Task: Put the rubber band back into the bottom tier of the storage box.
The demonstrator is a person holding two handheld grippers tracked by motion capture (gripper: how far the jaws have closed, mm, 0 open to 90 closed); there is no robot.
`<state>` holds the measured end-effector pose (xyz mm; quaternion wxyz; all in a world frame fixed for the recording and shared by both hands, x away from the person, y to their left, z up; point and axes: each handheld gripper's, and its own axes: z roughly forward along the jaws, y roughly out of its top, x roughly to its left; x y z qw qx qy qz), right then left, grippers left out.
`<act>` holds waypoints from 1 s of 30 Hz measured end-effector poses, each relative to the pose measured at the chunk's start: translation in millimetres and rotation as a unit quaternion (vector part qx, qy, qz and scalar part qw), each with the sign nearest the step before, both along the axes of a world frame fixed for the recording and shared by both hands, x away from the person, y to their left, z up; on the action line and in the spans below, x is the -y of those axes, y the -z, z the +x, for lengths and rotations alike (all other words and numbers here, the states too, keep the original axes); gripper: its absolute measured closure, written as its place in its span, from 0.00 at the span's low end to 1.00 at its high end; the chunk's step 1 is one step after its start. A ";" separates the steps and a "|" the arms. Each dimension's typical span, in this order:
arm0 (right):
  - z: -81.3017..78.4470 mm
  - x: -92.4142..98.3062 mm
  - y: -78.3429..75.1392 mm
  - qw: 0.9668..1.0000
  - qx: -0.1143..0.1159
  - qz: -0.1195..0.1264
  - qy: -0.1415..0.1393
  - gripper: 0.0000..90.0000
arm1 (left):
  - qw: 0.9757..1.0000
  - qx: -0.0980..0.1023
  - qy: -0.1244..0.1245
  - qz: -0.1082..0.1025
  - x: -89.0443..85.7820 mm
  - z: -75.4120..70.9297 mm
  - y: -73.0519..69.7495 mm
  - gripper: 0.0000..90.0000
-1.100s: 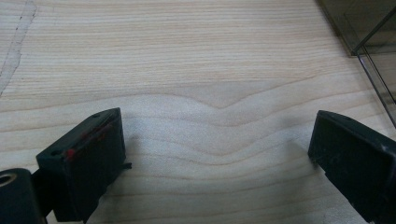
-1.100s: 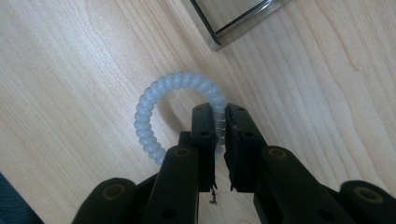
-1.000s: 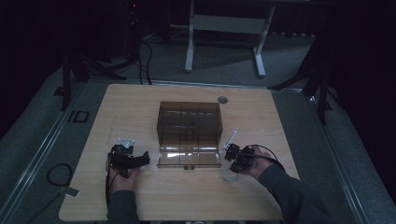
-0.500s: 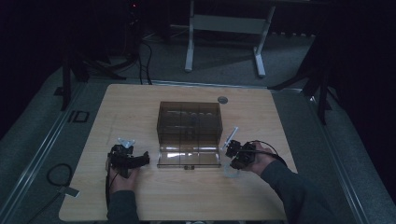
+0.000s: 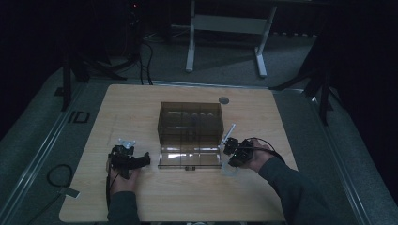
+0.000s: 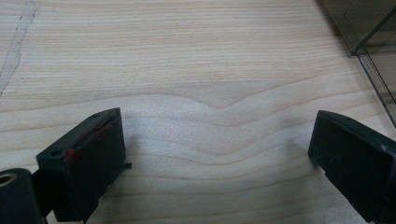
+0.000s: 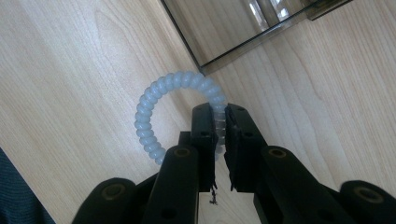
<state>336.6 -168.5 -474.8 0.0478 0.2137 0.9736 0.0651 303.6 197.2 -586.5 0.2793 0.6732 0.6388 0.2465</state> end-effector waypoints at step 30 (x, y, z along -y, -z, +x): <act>14.3 -22.1 -2.2 1.000 0.006 0.004 -0.002 0.91 | 1.000 0.000 0.001 0.001 -0.2 0.0 0.0 0.04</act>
